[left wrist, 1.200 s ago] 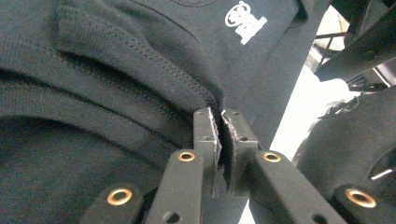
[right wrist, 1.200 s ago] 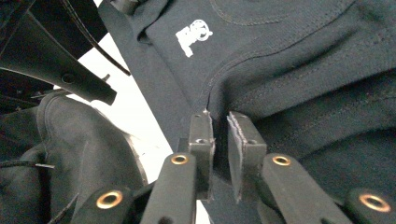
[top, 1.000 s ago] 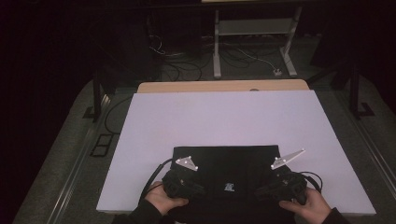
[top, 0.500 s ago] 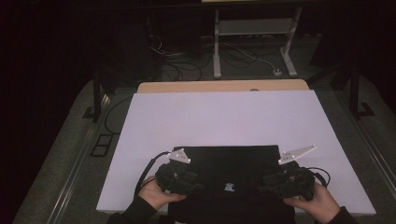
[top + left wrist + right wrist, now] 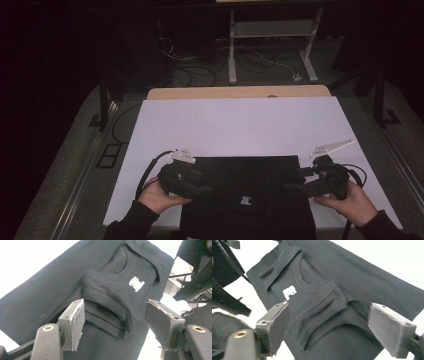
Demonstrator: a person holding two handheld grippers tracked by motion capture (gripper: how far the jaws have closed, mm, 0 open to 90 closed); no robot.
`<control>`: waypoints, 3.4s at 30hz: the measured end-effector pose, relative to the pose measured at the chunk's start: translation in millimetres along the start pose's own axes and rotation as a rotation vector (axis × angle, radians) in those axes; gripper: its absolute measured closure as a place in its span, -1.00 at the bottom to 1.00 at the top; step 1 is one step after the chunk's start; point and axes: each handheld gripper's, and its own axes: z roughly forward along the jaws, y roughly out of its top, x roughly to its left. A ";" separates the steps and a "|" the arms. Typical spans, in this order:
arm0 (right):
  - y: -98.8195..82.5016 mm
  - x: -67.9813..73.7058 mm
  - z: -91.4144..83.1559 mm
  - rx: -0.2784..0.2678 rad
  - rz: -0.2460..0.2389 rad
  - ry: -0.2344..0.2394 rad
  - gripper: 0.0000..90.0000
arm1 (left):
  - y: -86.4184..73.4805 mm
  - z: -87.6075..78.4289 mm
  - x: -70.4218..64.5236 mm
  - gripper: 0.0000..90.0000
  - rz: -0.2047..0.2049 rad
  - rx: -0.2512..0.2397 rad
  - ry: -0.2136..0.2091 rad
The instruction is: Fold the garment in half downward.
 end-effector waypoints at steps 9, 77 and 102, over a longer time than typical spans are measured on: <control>16.2 -6.4 -15.8 0.005 -0.011 -0.042 -0.89 | 7.2 -5.2 15.3 -0.54 -0.019 -0.015 -0.032; 30.3 -93.0 30.5 -0.006 0.016 -0.123 -1.00 | 5.5 8.2 113.6 -1.00 -0.143 -0.124 0.010; 23.1 -114.6 46.3 0.027 0.027 -0.090 -1.00 | -5.6 25.5 132.0 -1.00 -0.114 -0.043 0.033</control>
